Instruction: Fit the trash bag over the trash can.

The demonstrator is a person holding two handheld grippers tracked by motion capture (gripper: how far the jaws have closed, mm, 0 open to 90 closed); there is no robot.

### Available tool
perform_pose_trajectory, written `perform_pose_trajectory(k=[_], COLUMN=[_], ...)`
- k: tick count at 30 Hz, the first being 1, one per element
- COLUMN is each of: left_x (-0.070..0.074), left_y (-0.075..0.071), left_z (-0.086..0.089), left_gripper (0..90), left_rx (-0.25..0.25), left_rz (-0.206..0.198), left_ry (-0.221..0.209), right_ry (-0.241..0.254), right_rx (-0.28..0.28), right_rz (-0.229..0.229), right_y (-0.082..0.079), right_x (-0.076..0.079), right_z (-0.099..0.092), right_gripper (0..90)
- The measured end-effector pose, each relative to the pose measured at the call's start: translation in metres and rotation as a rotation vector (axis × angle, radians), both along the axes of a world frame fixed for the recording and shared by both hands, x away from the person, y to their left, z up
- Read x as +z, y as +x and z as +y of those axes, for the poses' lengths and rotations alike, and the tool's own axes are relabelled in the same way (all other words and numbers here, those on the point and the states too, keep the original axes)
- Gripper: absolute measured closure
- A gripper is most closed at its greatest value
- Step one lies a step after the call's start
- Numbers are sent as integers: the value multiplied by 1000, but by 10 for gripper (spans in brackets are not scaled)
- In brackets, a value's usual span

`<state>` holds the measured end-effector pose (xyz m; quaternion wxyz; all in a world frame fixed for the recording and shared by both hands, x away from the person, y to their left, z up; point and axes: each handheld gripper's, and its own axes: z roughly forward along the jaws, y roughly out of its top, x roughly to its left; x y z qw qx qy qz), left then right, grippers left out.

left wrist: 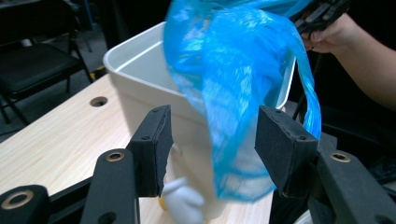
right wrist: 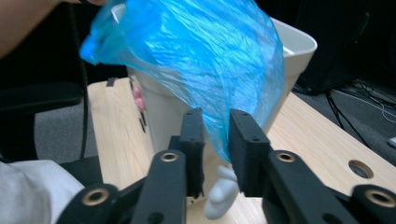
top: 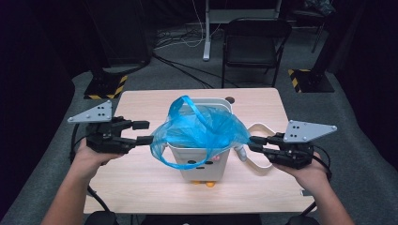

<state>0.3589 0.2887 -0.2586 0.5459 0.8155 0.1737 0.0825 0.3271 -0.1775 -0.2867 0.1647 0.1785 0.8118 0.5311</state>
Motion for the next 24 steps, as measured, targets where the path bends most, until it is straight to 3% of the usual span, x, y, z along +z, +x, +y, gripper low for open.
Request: perform_pose_trajectory(k=[7,12,19,24], left_x=[-3,-4,-4,-5], left_y=[4,3,3,0], left_z=[-16,-23,-24,-24], left_gripper=[721,834,889,892], left_rx=[-66,-83,-87,-96], left_rz=[-1,-7,-19,-25], left_ry=[44,70,77,71], right_ry=[41,59,67,39], right_rx=[40,81,131,156], right_rz=[-29,-55,-80,-74], right_y=[-13,-19,-19,-9], right_x=[20,31,43,47], right_z=[-3,7,28,47], right_gripper=[695,666,619,589])
